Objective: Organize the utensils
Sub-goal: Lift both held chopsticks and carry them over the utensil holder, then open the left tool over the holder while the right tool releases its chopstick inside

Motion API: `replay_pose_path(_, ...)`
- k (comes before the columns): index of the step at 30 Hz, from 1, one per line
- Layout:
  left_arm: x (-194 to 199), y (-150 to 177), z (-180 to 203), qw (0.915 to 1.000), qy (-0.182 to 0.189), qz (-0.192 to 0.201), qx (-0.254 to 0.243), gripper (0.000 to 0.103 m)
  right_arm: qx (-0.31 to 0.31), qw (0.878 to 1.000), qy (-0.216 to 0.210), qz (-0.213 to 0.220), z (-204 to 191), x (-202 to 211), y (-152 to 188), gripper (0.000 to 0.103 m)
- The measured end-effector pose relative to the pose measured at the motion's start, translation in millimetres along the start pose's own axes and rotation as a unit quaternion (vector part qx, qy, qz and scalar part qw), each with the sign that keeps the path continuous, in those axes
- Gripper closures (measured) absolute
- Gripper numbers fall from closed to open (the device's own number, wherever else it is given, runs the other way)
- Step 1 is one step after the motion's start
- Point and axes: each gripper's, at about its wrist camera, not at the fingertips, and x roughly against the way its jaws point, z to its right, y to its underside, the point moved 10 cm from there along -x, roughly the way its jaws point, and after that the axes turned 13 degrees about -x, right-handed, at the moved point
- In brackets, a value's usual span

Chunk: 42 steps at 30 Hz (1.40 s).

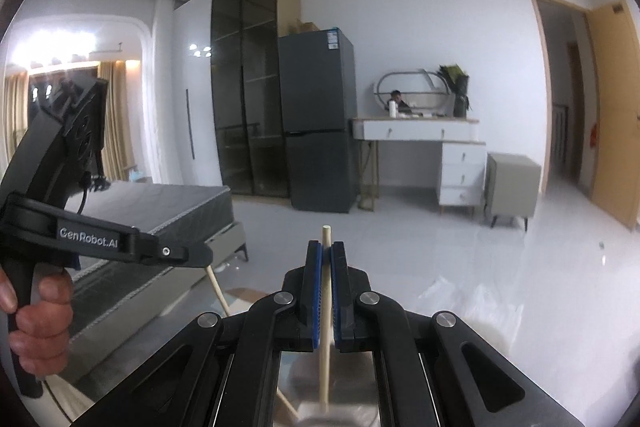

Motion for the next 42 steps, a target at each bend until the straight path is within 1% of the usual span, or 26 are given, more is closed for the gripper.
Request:
replay_pose_path(4, -13, -16, -7, 0.9999, 0.002, 0.009, 0.007, 0.101, 0.01, 1.0, 0.004, 0.001, 4, -23, -8, 0.1)
replay_pose_path(9, -31, -24, -18, 0.9998, 0.005, 0.013, 0.017, 0.101, 0.012, 1.0, 0.008, -0.007, 11, -47, 1, 0.1)
replay_pose_path(13, -46, -20, -22, 0.9999, -0.004, 0.004, 0.011, 0.101, 0.018, 1.0, 0.012, -0.019, 18, -60, 18, 0.1)
replay_pose_path(15, -53, -15, -23, 0.9999, -0.016, 0.0, -0.002, 0.101, 0.013, 0.999, 0.014, -0.027, 23, -66, 26, 0.1)
replay_pose_path(18, -63, -6, -18, 0.9997, -0.013, -0.008, -0.021, 0.101, 0.008, 0.999, 0.019, -0.042, 30, -72, 36, 0.1)
replay_pose_path(23, -75, 7, -18, 0.9992, -0.005, -0.032, -0.023, 0.101, -0.006, 0.997, 0.02, -0.074, 40, -80, 61, 0.099)
replay_pose_path(28, -80, 17, -18, 0.9978, 0.018, -0.062, -0.018, 0.101, -0.027, 0.993, 0.006, -0.111, 43, -88, 77, 0.099)
replay_pose_path(29, -80, 19, -18, 0.997, 0.024, -0.072, -0.015, 0.098, -0.036, 0.992, -0.006, -0.121, 41, -89, 80, 0.097)
replay_pose_path(30, -78, 20, -19, 0.9963, 0.02, -0.082, -0.014, 0.094, -0.044, 0.99, -0.014, -0.131, 40, -91, 80, 0.097)
replay_pose_path(31, -76, 21, -19, 0.9962, 0.015, -0.084, -0.015, 0.083, -0.051, 0.989, -0.018, -0.139, 40, -91, 83, 0.096)
replay_pose_path(32, -72, 21, -20, 0.9966, 0.012, -0.08, -0.015, 0.075, -0.059, 0.988, -0.023, -0.143, 39, -88, 85, 0.096)
replay_pose_path(33, -63, 20, -21, 0.9975, 0.006, -0.069, -0.014, 0.071, -0.064, 0.987, -0.029, -0.145, 37, -85, 84, 0.096)
replay_pose_path(34, -58, 20, -23, 0.9979, 0.001, -0.064, -0.014, 0.064, -0.069, 0.986, -0.032, -0.146, 36, -83, 84, 0.095)
replay_pose_path(35, -50, 20, -26, 0.9983, -0.008, -0.057, -0.01, 0.058, -0.075, 0.986, -0.028, -0.143, 37, -77, 82, 0.088)
replay_pose_path(36, -42, 21, -29, 0.9985, -0.014, -0.053, -0.004, 0.056, -0.079, 0.986, -0.026, -0.142, 38, -77, 79, 0.086)
replay_pose_path(38, -31, 24, -34, 0.9985, -0.024, -0.049, 0.005, 0.053, -0.094, 0.986, -0.023, -0.133, 41, -62, 75, 0.077)
replay_pose_path(40, -20, 28, -39, 0.998, -0.039, -0.049, 0.01, 0.049, -0.099, 0.987, -0.019, -0.126, 40, -53, 72, 0.073)
replay_pose_path(42, -6, 33, -39, 0.9977, -0.052, -0.043, 0.011, 0.047, -0.1, 0.988, -0.011, -0.119, 38, -38, 68, 0.07)
